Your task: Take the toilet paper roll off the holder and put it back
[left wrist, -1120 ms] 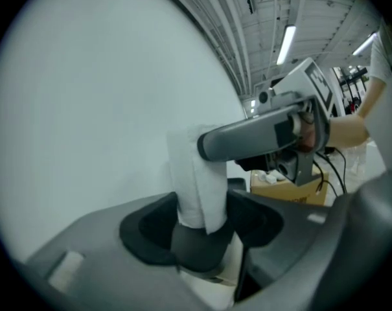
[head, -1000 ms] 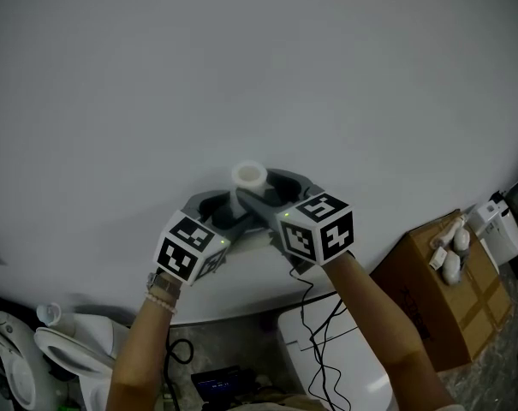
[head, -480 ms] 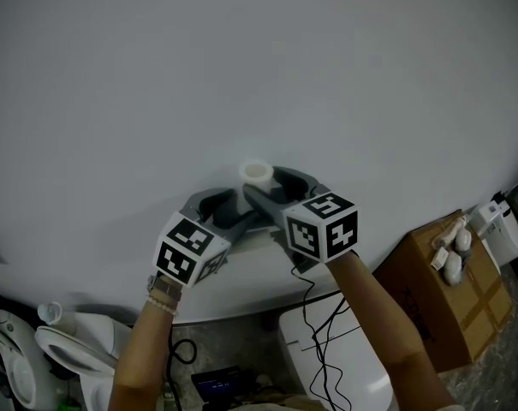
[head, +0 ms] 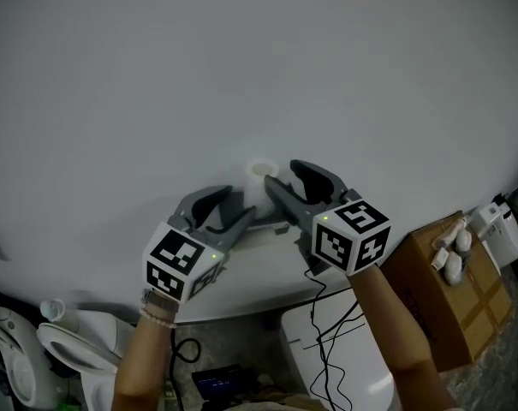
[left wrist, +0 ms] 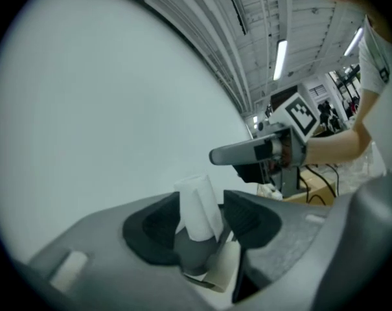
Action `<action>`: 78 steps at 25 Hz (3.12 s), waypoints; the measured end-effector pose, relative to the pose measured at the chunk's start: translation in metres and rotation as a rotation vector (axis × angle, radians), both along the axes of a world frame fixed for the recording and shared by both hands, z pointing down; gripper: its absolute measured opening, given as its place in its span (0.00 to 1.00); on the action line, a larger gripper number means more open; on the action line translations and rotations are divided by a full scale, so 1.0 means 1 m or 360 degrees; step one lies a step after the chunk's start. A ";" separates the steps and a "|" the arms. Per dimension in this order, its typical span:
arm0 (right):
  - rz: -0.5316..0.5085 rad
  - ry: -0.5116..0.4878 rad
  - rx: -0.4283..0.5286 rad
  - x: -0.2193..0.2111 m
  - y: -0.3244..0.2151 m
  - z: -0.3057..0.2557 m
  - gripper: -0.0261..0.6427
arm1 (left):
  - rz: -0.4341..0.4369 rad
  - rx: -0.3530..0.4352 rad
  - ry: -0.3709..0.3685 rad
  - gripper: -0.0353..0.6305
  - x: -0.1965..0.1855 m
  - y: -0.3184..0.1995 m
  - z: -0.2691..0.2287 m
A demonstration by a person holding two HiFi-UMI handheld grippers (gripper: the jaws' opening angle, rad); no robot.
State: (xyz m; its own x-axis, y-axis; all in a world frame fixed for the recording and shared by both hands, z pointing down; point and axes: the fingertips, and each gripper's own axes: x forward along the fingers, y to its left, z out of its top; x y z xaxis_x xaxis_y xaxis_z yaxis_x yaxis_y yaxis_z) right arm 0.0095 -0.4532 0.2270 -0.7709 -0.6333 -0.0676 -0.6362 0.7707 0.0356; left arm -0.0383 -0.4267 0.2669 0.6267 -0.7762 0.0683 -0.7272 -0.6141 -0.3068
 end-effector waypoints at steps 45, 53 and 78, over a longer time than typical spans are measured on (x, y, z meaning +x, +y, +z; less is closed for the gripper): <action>0.0493 0.0183 -0.0053 0.048 0.217 0.128 0.05 | 0.0028 -0.0184 0.0189 0.04 -0.038 0.215 0.095; 0.0493 0.0190 -0.0052 0.050 0.218 0.130 0.04 | 0.0025 -0.0188 0.0208 0.04 -0.036 0.215 0.094; 0.0536 0.0170 -0.0016 0.052 0.226 0.123 0.05 | 0.0037 -0.0181 0.0228 0.04 -0.039 0.219 0.090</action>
